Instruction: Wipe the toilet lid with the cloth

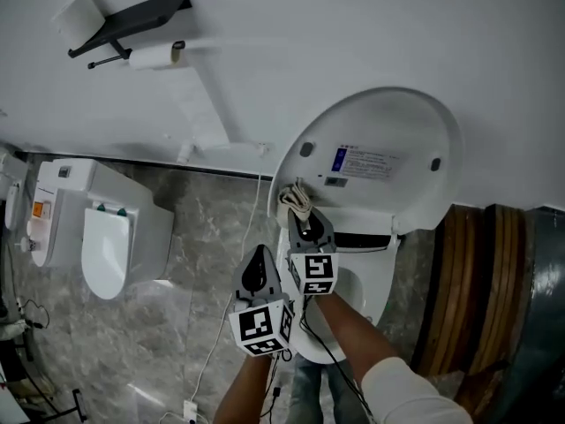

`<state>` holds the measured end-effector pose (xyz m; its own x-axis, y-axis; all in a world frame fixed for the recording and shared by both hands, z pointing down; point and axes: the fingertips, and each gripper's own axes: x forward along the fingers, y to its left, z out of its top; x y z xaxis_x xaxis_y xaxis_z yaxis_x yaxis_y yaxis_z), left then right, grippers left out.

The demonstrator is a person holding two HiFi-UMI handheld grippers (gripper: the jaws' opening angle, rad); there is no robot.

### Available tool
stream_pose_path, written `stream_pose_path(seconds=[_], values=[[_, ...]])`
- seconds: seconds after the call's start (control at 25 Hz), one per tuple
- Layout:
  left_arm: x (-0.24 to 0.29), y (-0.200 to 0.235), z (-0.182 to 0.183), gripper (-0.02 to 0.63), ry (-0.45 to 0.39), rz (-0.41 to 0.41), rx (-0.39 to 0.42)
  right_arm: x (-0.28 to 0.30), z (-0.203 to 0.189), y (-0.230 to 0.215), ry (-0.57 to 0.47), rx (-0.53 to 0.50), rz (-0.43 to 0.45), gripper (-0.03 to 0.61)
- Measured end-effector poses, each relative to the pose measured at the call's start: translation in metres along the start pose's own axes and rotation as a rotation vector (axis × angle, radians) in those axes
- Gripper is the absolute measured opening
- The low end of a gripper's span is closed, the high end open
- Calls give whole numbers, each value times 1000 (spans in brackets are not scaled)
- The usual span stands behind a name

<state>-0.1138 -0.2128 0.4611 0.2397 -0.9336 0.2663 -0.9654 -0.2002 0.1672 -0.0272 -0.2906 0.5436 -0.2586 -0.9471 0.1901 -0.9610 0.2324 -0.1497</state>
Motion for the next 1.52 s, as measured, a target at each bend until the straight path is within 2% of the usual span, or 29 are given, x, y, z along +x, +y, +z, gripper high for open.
stream_pose_path(seconds=[0.16, 0.36, 0.48, 0.8, 1.08, 1.32, 1.44, 1.52], values=[[-10, 27, -9, 12, 14, 54, -14, 22, -12, 6, 41, -28, -21, 103], [-6, 24, -15, 12, 22, 55, -46, 22, -11, -16, 55, -18, -66, 103], [-2, 3, -19, 12, 30, 16, -42, 7, -13, -55, 47, 29, -142, 103], [11, -58, -29, 12, 50, -83, -21, -48, -13, -160, 29, 18, -304, 103], [15, -91, -30, 12, 46, -122, -13, -91, -21, -233, 36, 44, -461, 103], [16, -104, -34, 12, 54, -130, -11, -113, -32, -268, 79, 53, -599, 103], [15, -109, -32, 12, 53, -138, 1, -122, -38, -283, 93, 92, -675, 103], [15, -110, -31, 12, 52, -139, 3, -126, -38, -287, 104, 91, -692, 103]])
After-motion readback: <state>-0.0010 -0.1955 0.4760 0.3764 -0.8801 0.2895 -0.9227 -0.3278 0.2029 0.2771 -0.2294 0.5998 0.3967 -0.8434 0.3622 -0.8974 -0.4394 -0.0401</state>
